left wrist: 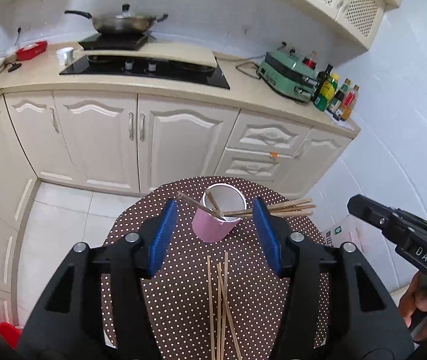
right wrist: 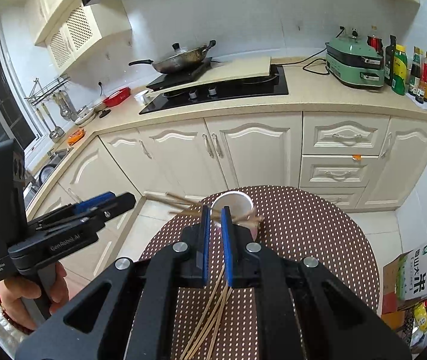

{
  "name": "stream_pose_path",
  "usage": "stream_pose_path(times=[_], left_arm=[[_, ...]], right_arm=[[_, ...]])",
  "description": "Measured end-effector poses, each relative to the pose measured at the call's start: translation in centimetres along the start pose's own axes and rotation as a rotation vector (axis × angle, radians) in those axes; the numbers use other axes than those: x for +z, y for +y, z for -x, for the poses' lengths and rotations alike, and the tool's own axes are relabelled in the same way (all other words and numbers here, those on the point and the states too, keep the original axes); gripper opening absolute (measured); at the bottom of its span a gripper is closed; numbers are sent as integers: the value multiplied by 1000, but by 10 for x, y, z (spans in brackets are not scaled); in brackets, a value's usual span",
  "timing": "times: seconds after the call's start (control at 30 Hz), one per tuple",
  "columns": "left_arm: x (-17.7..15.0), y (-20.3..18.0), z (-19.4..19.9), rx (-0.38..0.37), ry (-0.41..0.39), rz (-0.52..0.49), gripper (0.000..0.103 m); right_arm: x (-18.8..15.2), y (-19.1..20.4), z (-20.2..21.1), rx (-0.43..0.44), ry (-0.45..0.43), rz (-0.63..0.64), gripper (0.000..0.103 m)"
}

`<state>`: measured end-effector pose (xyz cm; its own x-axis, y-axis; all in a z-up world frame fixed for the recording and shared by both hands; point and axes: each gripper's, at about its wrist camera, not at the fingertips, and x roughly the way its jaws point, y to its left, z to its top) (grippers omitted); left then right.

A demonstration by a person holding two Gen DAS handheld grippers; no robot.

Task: Organize utensils
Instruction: 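Lower the left gripper to the pile and grasp a chopstick while the right gripper grasps one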

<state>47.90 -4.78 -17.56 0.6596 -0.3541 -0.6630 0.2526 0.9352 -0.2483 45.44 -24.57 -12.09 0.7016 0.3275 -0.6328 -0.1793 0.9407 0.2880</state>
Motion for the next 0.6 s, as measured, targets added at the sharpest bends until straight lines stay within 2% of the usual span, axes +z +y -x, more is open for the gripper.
stream_pose_path(times=[0.3, 0.6], left_arm=[[-44, 2, 16, 11, 48, -14, 53], [-93, 15, -26, 23, 212, 11, 53]], right_arm=[[-47, 10, 7, -13, 58, -13, 8], [-97, 1, -30, -32, 211, -64, 8]])
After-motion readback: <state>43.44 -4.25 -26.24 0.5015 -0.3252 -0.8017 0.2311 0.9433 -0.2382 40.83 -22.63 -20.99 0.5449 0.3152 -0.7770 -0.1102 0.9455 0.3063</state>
